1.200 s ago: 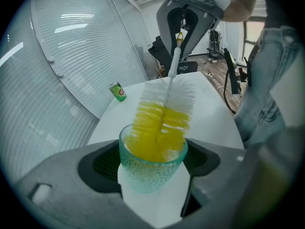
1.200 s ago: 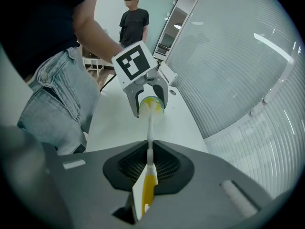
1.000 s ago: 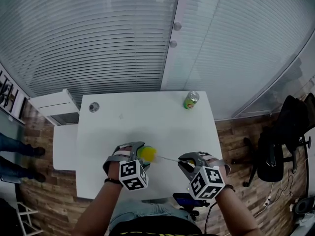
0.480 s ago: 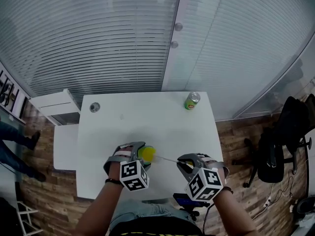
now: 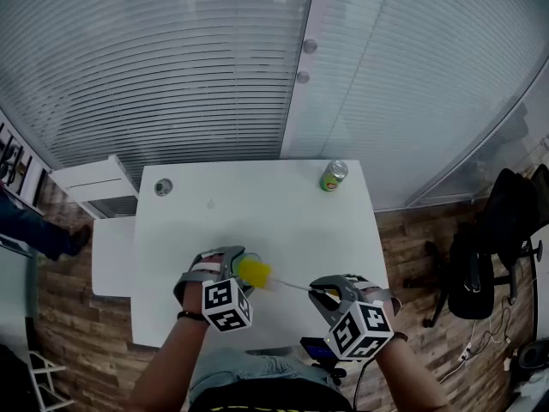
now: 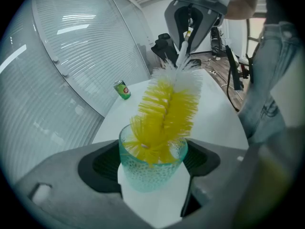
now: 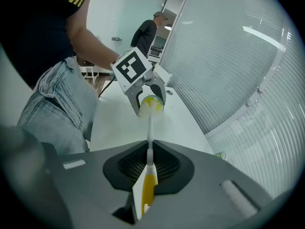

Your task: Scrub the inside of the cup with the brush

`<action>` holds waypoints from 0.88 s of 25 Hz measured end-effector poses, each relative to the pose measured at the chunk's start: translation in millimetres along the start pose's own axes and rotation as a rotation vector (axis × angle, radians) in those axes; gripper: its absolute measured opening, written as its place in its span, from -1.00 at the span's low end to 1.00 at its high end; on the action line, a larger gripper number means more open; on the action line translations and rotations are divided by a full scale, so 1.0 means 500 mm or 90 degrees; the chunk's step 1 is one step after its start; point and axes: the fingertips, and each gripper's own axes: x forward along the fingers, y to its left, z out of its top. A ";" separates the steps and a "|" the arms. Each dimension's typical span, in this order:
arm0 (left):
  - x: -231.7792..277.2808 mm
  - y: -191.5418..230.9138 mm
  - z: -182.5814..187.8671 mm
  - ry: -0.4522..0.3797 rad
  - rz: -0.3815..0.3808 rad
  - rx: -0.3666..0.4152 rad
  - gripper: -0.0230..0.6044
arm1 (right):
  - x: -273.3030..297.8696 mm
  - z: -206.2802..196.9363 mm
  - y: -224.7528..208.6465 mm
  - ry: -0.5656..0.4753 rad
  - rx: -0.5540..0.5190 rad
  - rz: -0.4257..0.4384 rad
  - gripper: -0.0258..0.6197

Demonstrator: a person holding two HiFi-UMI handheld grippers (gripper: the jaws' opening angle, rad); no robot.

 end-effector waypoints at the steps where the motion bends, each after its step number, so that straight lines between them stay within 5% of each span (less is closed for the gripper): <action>1: 0.001 -0.002 0.000 0.001 -0.001 0.001 0.35 | -0.003 0.002 -0.004 -0.002 0.000 -0.004 -0.81; 10: 0.001 -0.007 0.010 -0.010 0.000 -0.003 0.35 | 0.005 -0.043 -0.021 0.026 0.058 0.004 -0.81; 22: 0.008 -0.014 0.014 -0.002 -0.006 0.014 0.35 | -0.010 -0.013 -0.008 -0.005 0.048 0.013 -0.81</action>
